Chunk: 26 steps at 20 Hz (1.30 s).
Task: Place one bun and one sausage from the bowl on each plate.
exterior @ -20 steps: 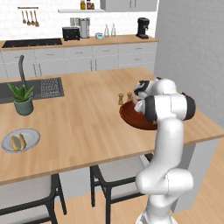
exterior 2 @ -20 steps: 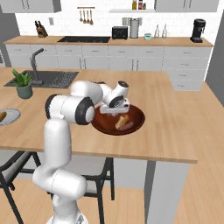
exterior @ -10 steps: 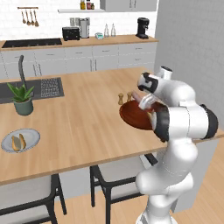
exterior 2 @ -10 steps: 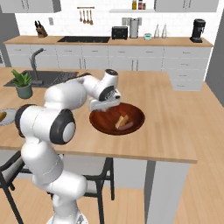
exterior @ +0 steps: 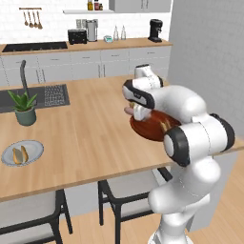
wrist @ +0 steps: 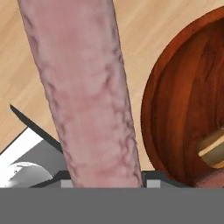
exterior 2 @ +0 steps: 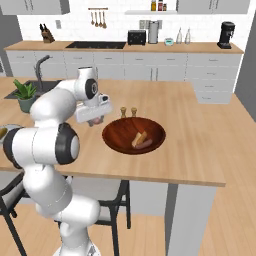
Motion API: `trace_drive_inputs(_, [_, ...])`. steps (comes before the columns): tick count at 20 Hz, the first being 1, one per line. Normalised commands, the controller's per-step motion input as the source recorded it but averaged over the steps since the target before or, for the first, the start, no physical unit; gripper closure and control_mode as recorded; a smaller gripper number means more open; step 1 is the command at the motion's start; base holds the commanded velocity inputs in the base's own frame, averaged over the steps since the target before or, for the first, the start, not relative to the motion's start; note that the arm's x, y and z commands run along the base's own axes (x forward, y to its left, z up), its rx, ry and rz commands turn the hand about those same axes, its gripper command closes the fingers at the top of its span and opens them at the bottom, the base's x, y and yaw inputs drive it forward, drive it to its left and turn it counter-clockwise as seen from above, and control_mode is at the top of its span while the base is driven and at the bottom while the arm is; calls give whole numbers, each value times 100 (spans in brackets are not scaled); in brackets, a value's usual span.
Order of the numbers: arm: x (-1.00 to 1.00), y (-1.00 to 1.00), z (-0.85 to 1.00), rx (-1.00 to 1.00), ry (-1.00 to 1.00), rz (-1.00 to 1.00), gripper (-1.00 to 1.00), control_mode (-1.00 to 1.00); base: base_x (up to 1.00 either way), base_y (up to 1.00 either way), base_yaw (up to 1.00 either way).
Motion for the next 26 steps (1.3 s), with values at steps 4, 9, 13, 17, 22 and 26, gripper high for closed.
trace_drive_inputs(4, [9,0,-1,0,2,0,100,-100,0,0,0])
trace_drive_inputs(9, [0,0,0,0,0,0,100,100,-37,57,0])
trace_drive_inputs(13, [0,0,0,0,0,0,100,100,-49,96,0])
trace_drive_inputs(17, [0,0,0,0,0,0,100,100,-17,100,0])
trace_drive_inputs(22, [0,0,0,0,0,0,100,100,26,74,0])
trace_drive_inputs(26, [0,0,0,0,0,0,100,100,49,61,0])
